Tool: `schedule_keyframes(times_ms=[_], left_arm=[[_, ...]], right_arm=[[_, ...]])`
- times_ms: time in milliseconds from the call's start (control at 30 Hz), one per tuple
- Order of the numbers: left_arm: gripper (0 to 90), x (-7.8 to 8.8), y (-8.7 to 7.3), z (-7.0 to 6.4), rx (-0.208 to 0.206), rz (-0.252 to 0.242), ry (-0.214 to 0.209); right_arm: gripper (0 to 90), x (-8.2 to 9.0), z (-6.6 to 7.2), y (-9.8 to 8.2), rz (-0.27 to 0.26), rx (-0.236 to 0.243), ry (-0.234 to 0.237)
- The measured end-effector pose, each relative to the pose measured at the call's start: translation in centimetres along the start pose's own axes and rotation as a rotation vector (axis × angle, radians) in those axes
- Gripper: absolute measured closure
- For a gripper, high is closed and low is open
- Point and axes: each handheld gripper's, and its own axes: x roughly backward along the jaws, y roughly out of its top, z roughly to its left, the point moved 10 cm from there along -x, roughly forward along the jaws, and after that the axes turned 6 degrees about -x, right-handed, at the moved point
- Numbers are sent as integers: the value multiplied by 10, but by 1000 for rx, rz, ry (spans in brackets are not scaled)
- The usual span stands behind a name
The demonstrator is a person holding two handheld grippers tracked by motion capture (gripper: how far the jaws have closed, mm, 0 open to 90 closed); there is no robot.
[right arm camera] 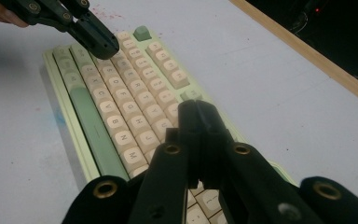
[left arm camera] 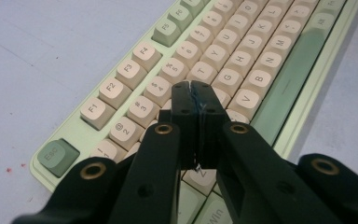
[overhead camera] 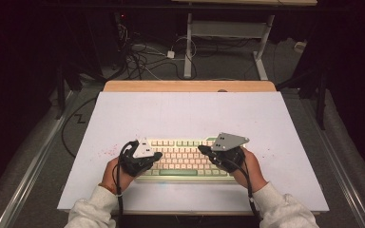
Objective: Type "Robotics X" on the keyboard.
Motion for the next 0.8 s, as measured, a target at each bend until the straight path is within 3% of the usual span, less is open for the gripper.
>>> schedule_keyframes(times_ms=[500,800], left_arm=[[863,-11,-9,-1,-9,55,-12],[863,-14,-11,-1,-10,61,-9]], right_arm=[[900,-1,1,-1,8,1,3],[900,-2,2,-2,10,1,7]])
